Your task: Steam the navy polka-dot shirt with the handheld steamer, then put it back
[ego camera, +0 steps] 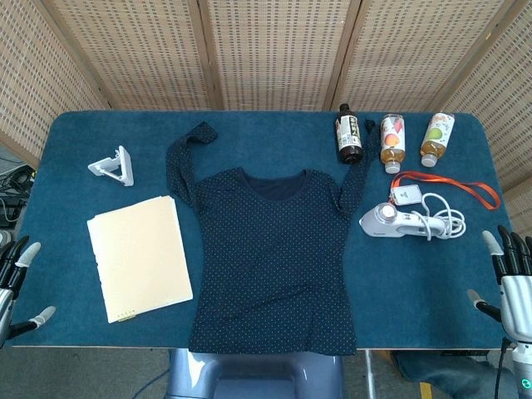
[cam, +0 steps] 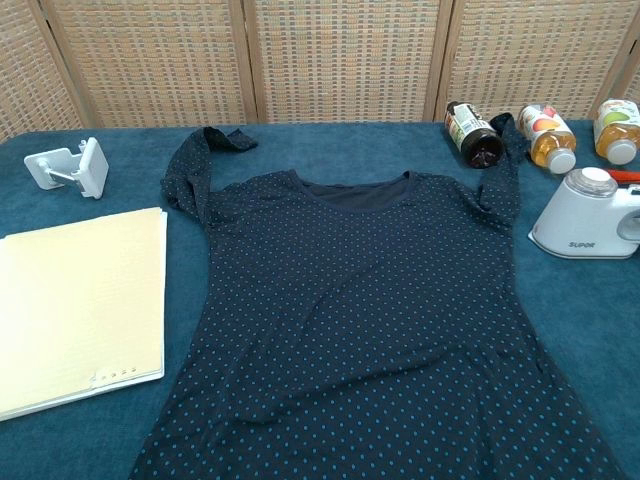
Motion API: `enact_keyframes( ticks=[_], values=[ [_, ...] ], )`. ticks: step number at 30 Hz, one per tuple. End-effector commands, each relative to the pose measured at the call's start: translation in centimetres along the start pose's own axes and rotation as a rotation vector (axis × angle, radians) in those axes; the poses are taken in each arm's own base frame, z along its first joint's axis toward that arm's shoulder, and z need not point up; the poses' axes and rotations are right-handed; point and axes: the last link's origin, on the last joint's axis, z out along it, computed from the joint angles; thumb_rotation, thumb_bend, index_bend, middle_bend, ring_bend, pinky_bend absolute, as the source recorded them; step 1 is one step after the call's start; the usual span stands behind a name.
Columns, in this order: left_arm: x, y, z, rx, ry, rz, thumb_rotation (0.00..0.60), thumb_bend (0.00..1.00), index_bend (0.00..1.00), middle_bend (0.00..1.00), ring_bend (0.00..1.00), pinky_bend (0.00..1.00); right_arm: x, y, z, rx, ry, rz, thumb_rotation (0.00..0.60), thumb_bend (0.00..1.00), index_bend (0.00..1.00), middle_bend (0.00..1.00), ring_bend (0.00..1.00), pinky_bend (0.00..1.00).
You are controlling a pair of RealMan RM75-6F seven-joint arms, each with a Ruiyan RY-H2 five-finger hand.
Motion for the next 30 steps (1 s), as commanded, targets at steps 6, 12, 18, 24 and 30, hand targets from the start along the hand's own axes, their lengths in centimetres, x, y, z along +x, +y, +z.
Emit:
enact_keyframes(
  ticks=[6,12,18,24,30],
  values=[
    [0.2,-0.1,0.0,0.001,-0.001,-0.005,0.600,0.00,0.00,0.00,0.00,0.00,-0.6,0.0,0.1,-0.010,-0.025,0.011,0.600,0.00,0.00,0.00,0.00,0.00],
    [0.0,-0.2,0.7,0.005,-0.003,-0.014,0.600,0.00,0.00,0.00,0.00,0.00,-2.8,-0.7,3.1,0.040,-0.085,-0.033,0.600,0.00,0.00,0.00,0.00,0.00],
    [-0.8,-0.3,1.9,0.024,-0.016,0.002,0.600,0.00,0.00,0.00,0.00,0.00,-5.7,-2.3,8.4,0.125,-0.135,-0.142,0.600,0.22,0.00,0.00,0.00,0.00],
    [-1.7,-0.4,2.9,0.056,-0.043,0.028,0.600,0.00,0.00,0.00,0.00,0.00,-8.7,-4.1,12.5,0.167,-0.169,-0.206,0.600,0.27,0.00,0.00,0.00,0.00],
    [-2.2,-0.5,3.8,0.084,-0.055,0.033,0.600,0.00,0.00,0.00,0.00,0.00,-11.5,-4.6,15.0,0.157,-0.218,-0.259,0.600,0.32,0.00,0.00,0.00,0.00]
  ],
)
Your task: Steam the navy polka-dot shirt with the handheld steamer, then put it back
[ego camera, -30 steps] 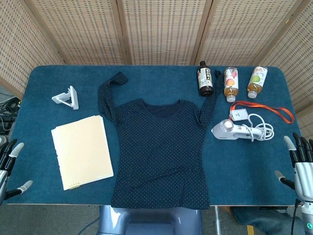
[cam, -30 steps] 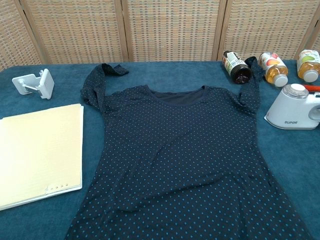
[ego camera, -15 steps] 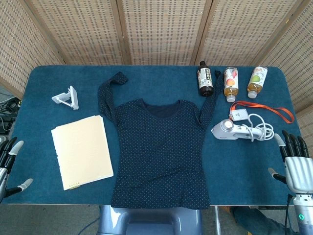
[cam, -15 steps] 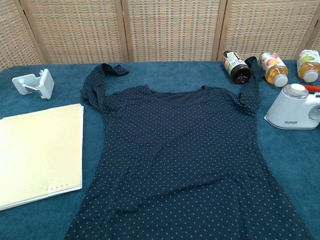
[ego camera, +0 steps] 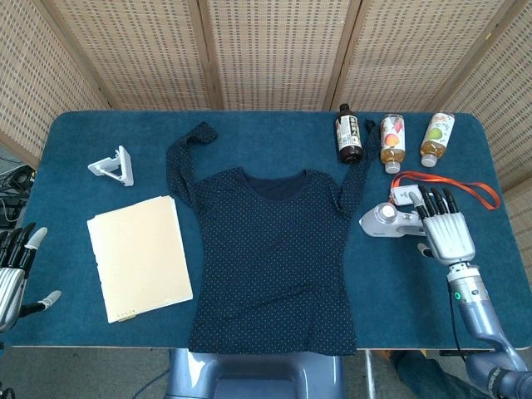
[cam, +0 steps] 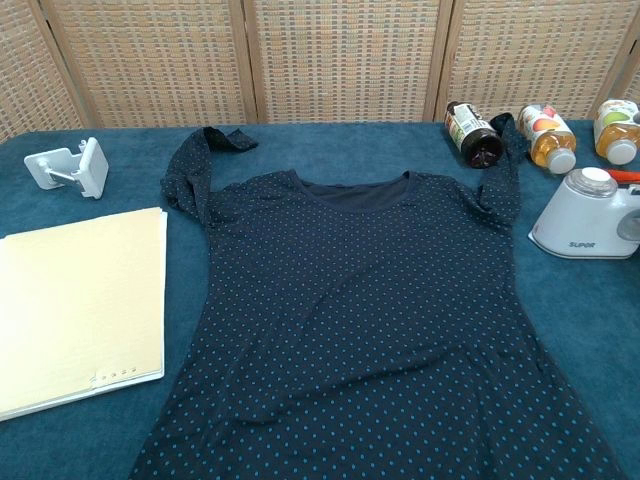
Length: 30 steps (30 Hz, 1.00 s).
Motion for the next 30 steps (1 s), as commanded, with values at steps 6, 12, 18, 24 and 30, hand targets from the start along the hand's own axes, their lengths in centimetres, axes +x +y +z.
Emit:
enact_keyframes(
  ticks=[6,12,18,24,30],
  values=[
    [-0.6,-0.2,1.3,0.032,-0.029,0.002,0.600,0.00,0.00,0.00,0.00,0.00,-2.8,-1.2,3.3,-0.013,-0.053,-0.023,0.600,0.41,0.02,0.00,0.00,0.00],
    [-0.8,-0.3,1.8,0.043,-0.041,0.002,0.600,0.00,0.00,0.00,0.00,0.00,-3.7,-1.4,4.3,-0.017,-0.051,-0.070,0.600,0.42,0.03,0.00,0.00,0.00],
    [-0.8,-0.3,2.0,0.047,-0.044,0.001,0.600,0.00,0.00,0.00,0.00,0.00,-4.4,-0.9,4.6,-0.031,-0.063,-0.091,0.600,0.43,0.03,0.00,0.00,0.00],
    [-0.9,-0.2,2.0,0.043,-0.046,0.002,0.600,0.00,0.00,0.00,0.00,0.00,-4.8,-0.6,5.0,-0.040,-0.067,-0.117,0.600,0.46,0.00,0.00,0.00,0.00],
    [-0.9,-0.1,1.9,0.039,-0.042,0.002,0.600,0.00,0.00,0.00,0.00,0.00,-5.4,-0.6,5.8,-0.038,-0.091,-0.162,0.600,0.51,0.00,0.00,0.00,0.00]
  ],
)
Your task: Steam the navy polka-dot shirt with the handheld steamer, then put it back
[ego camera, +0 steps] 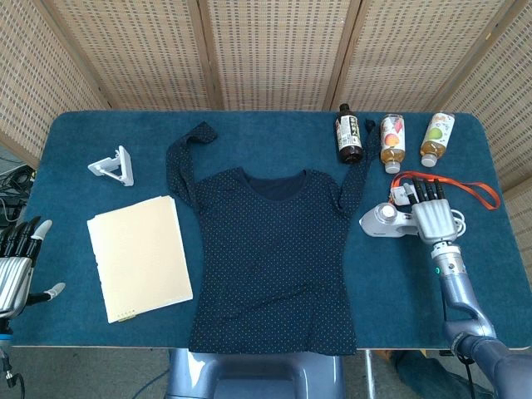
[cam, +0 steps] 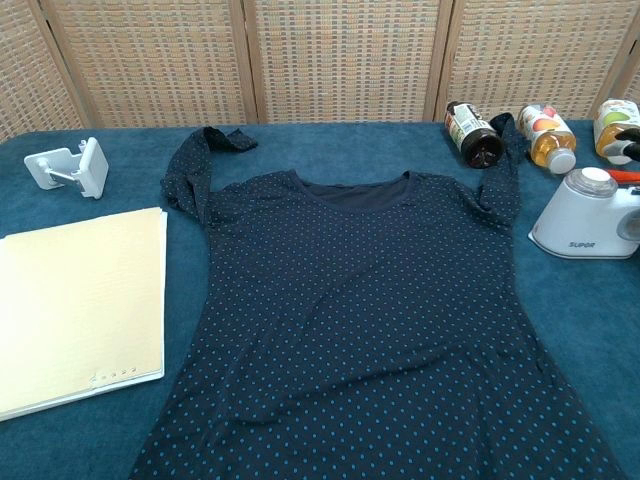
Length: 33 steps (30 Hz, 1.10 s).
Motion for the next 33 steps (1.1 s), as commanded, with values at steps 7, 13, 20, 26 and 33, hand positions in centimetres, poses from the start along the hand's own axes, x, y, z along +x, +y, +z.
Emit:
enact_keyframes(
  ticks=[7,13,20,26,33],
  values=[
    [-0.2,0.0,0.0,0.003,-0.002,0.003,0.600,0.00,0.00,0.00,0.00,0.00,-0.1,-0.5,1.5,0.023,-0.023,-0.050,0.600,0.56,0.03,0.00,0.00,0.00],
    [-0.4,0.2,0.2,-0.003,-0.003,0.002,0.600,0.00,0.00,0.00,0.00,0.00,-0.6,-0.4,1.9,0.018,-0.053,-0.051,0.600,0.64,0.07,0.02,0.00,0.00],
    [-0.5,0.3,0.3,-0.012,0.009,-0.001,0.600,0.00,0.00,0.00,0.00,0.00,-0.9,-0.7,1.8,0.030,-0.046,-0.017,0.600,0.80,0.44,0.44,0.42,0.21],
    [-0.6,0.4,0.4,-0.017,0.005,-0.001,0.600,0.00,0.00,0.00,0.00,0.00,-0.2,-0.6,2.0,0.041,-0.007,0.071,0.600,0.99,0.76,0.65,0.67,0.73],
    [-0.6,0.3,0.4,-0.017,0.006,-0.006,0.600,0.00,0.00,0.00,0.00,0.00,1.1,0.6,2.4,0.041,0.047,0.139,0.600,1.00,0.88,0.70,0.76,0.95]
  ],
)
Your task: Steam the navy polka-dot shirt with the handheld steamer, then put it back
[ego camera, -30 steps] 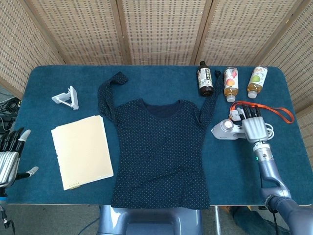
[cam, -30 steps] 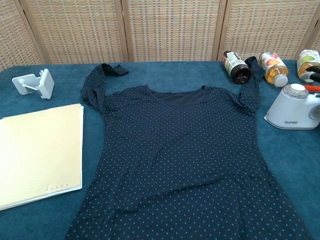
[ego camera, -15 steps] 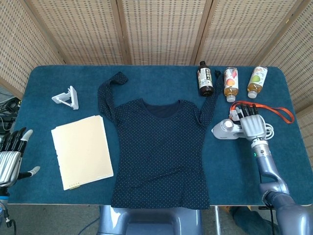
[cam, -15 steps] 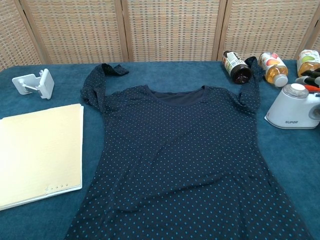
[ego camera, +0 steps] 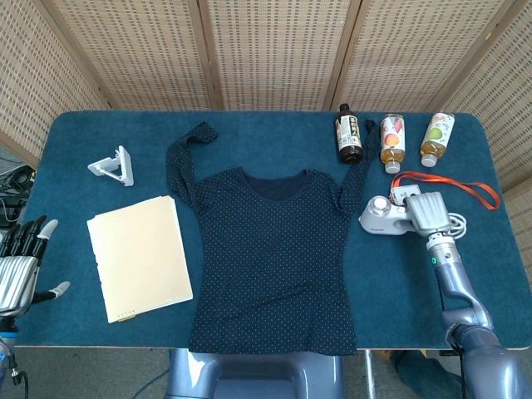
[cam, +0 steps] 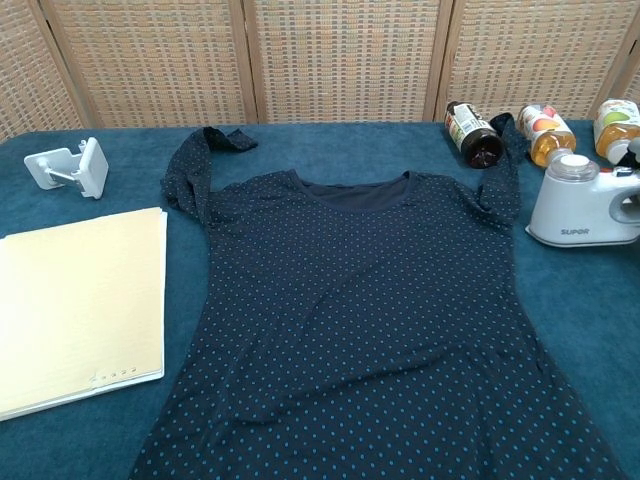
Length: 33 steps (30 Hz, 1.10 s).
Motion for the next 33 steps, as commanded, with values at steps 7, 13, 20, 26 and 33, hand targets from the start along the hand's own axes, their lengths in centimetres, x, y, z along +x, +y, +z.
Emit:
enact_keyframes(
  ticks=[7,13,20,26,33],
  values=[
    [0.0,0.0,-0.1,-0.009,-0.007,-0.008,0.600,0.00,0.00,0.00,0.00,0.00,3.8,1.5,0.5,0.023,0.173,0.097,0.600,1.00,0.90,0.72,0.79,1.00],
    [0.1,0.0,0.1,-0.015,-0.009,-0.017,0.600,0.00,0.00,0.00,0.00,0.00,6.4,-0.9,1.5,0.100,0.281,0.120,0.600,1.00,0.92,0.72,0.81,1.00],
    [0.2,-0.1,0.2,-0.014,-0.013,-0.021,0.600,0.00,0.00,0.00,0.00,0.00,7.5,-7.1,3.3,0.221,0.298,0.099,0.600,1.00,0.93,0.72,0.81,1.00],
    [0.3,-0.4,0.3,0.004,-0.008,-0.032,0.600,0.00,0.00,0.00,0.00,0.00,7.0,-14.8,3.6,0.327,0.262,0.090,0.600,1.00,0.93,0.73,0.81,1.00],
    [0.3,-1.1,0.4,0.025,-0.013,-0.037,0.600,0.00,0.00,0.00,0.00,0.00,5.1,-21.5,2.5,0.429,0.200,0.079,0.600,1.00,0.93,0.73,0.82,1.00]
  ],
)
